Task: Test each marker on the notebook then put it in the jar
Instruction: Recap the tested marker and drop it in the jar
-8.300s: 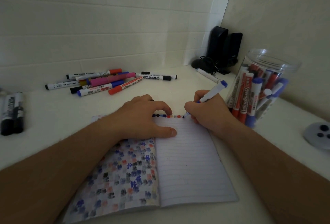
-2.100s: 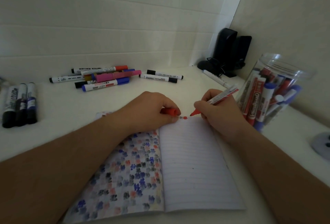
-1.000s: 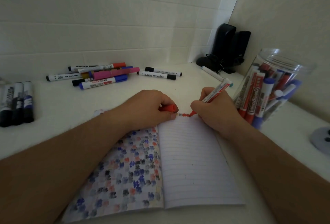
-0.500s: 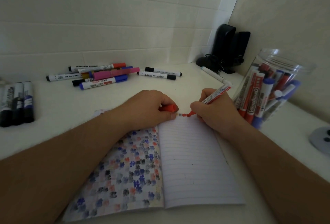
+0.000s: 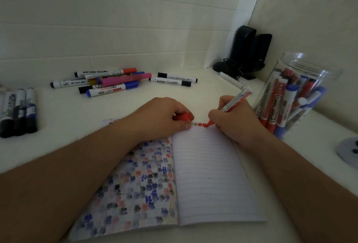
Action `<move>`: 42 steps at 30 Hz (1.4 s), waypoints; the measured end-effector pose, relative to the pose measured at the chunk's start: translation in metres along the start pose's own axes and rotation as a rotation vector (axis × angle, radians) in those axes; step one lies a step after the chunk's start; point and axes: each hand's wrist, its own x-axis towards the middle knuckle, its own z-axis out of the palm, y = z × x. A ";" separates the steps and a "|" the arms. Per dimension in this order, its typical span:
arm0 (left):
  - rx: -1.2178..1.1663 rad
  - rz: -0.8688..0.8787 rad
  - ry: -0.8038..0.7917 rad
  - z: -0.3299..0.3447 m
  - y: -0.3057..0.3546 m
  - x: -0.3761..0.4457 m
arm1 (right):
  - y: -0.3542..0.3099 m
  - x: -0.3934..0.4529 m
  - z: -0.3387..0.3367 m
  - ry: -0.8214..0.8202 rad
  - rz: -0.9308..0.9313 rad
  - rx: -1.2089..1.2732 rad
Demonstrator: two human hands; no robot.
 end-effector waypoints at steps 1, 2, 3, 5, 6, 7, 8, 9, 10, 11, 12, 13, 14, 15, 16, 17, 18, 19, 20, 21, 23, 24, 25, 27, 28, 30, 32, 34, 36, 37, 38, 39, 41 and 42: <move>0.003 -0.005 0.007 0.000 0.000 0.000 | -0.001 0.000 0.000 -0.005 -0.003 0.000; -0.001 -0.017 0.023 -0.001 0.000 -0.001 | -0.001 0.000 0.000 -0.007 -0.007 0.012; -0.016 -0.035 0.049 -0.001 0.000 -0.002 | -0.002 -0.001 0.000 -0.001 -0.010 0.040; -0.081 -0.077 0.109 -0.002 0.000 -0.003 | -0.005 -0.003 -0.002 0.036 -0.028 0.130; -0.105 -0.088 0.134 -0.002 0.000 -0.004 | -0.007 -0.005 -0.003 0.047 -0.047 0.195; -0.112 -0.087 0.154 -0.001 -0.001 -0.004 | -0.009 -0.006 -0.005 0.037 -0.064 0.279; -0.109 -0.079 0.169 -0.001 0.000 -0.003 | -0.010 -0.007 -0.006 0.005 -0.072 0.375; -0.105 -0.070 0.179 0.000 0.000 -0.003 | -0.011 -0.008 -0.007 -0.036 -0.070 0.465; -0.105 -0.064 0.185 0.000 0.000 -0.003 | -0.011 -0.008 -0.008 -0.074 -0.064 0.529; -0.110 -0.061 0.190 0.000 0.001 -0.004 | -0.012 -0.009 -0.008 -0.102 -0.059 0.564; -0.114 -0.058 0.192 0.000 0.001 -0.004 | -0.012 -0.009 -0.008 -0.120 -0.055 0.577; -0.116 -0.055 0.192 0.000 0.001 -0.004 | -0.012 -0.010 -0.007 -0.133 -0.052 0.584; -0.117 -0.053 0.190 0.000 0.001 -0.004 | -0.013 -0.011 -0.007 -0.144 -0.051 0.592; -0.119 -0.050 0.192 0.000 0.001 -0.004 | -0.014 -0.012 -0.007 -0.156 -0.052 0.600; -0.121 -0.047 0.196 0.000 0.002 -0.005 | -0.014 -0.013 -0.007 -0.165 -0.054 0.601; -0.122 -0.044 0.202 0.000 0.002 -0.005 | -0.015 -0.014 -0.007 -0.170 -0.056 0.592; -0.121 -0.042 0.208 0.000 0.003 -0.005 | -0.015 -0.014 -0.006 -0.171 -0.057 0.577; -0.116 -0.038 0.212 -0.001 0.004 -0.005 | -0.014 -0.014 -0.005 -0.168 -0.059 0.563; -0.109 -0.034 0.214 -0.001 0.005 -0.006 | -0.014 -0.015 -0.003 -0.166 -0.062 0.552; -0.102 -0.028 0.217 -0.001 0.006 -0.006 | -0.014 -0.015 -0.001 -0.166 -0.069 0.541; -0.090 -0.014 0.229 -0.001 0.007 -0.007 | -0.016 -0.016 0.000 -0.178 -0.060 0.519; -0.087 -0.010 0.240 -0.001 0.008 -0.008 | -0.017 -0.016 0.001 -0.192 -0.038 0.528; -0.091 -0.009 0.254 -0.002 0.008 -0.008 | -0.017 -0.015 0.000 -0.210 -0.005 0.572; -0.127 -0.016 0.289 -0.003 0.009 -0.009 | -0.018 -0.014 -0.002 -0.249 0.070 0.718; -0.146 -0.018 0.305 -0.003 0.009 -0.010 | -0.018 -0.013 -0.002 -0.257 0.084 0.756; -0.134 0.007 0.328 -0.002 0.012 -0.011 | -0.017 -0.013 -0.001 -0.245 0.059 0.720; -0.119 0.032 0.353 -0.001 0.015 -0.012 | -0.019 -0.015 0.002 -0.212 0.042 0.699; -0.159 0.036 0.388 -0.001 0.016 -0.012 | -0.025 -0.018 0.002 -0.186 0.070 0.765; -0.162 0.062 0.431 -0.001 0.018 -0.012 | -0.031 -0.020 0.002 -0.181 0.117 0.851; -0.145 0.085 0.459 -0.001 0.019 -0.012 | -0.033 -0.020 0.003 -0.174 0.146 0.885; -0.130 0.116 0.492 0.000 0.021 -0.012 | -0.035 -0.021 0.004 -0.159 0.175 0.907; -0.117 0.149 0.528 0.001 0.024 -0.012 | -0.037 -0.021 0.004 -0.143 0.198 0.920; -0.081 0.199 0.585 0.002 0.030 -0.011 | -0.040 -0.022 0.004 -0.131 0.213 0.935; -0.061 0.214 0.599 0.001 0.030 -0.010 | -0.043 -0.024 0.003 -0.136 0.202 0.941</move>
